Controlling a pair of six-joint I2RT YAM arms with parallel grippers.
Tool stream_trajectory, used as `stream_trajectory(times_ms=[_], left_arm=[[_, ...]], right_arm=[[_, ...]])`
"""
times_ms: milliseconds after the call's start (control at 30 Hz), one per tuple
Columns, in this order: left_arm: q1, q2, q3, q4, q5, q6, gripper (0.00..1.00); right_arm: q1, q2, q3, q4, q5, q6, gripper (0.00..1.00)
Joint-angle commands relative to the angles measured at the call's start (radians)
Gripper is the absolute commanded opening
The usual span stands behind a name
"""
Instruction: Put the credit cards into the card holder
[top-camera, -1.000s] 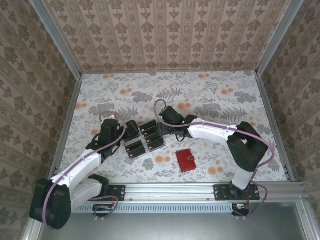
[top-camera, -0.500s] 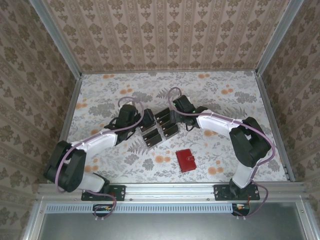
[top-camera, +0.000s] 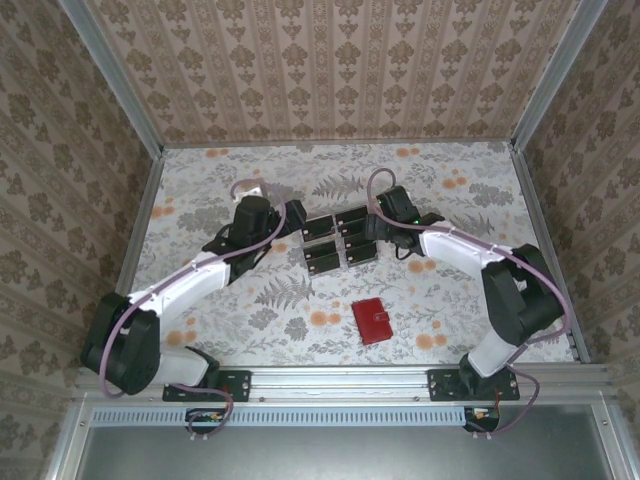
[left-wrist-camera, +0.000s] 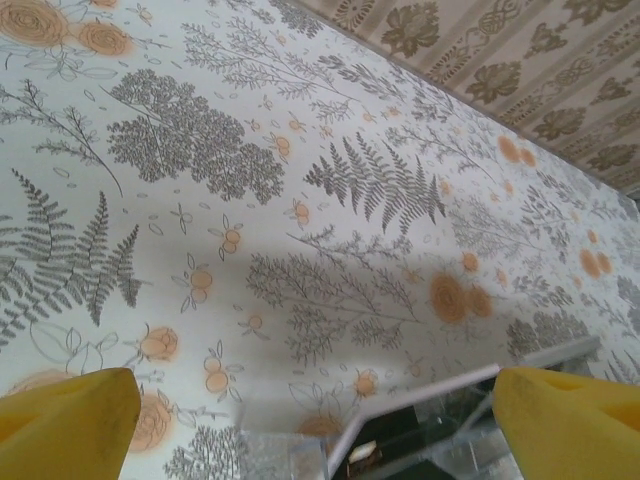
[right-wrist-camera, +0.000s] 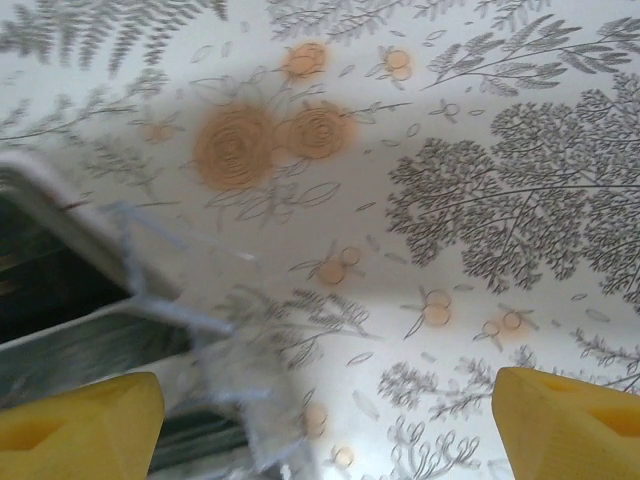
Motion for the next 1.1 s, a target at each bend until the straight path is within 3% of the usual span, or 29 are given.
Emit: stream_trajectory(times_ms=[0, 567, 1067], left_arm=[[-0.031, -0.013, -0.061, -0.008, -0.014, -0.028, 1.0], [-0.095, 0.267, 0.05, 0.207, 0.049, -0.072, 1.0], [-0.162, 0.482, 0.248, 0.267, 0.078, -0.097, 1.0]], right_arm=[[0.001, -0.094, -0.011, -0.023, -0.119, 0.002, 0.87], [-0.053, -0.077, -0.08, 0.047, -0.219, 0.063, 0.87], [-0.189, -0.256, -0.279, 0.106, -0.291, 0.138, 0.87]])
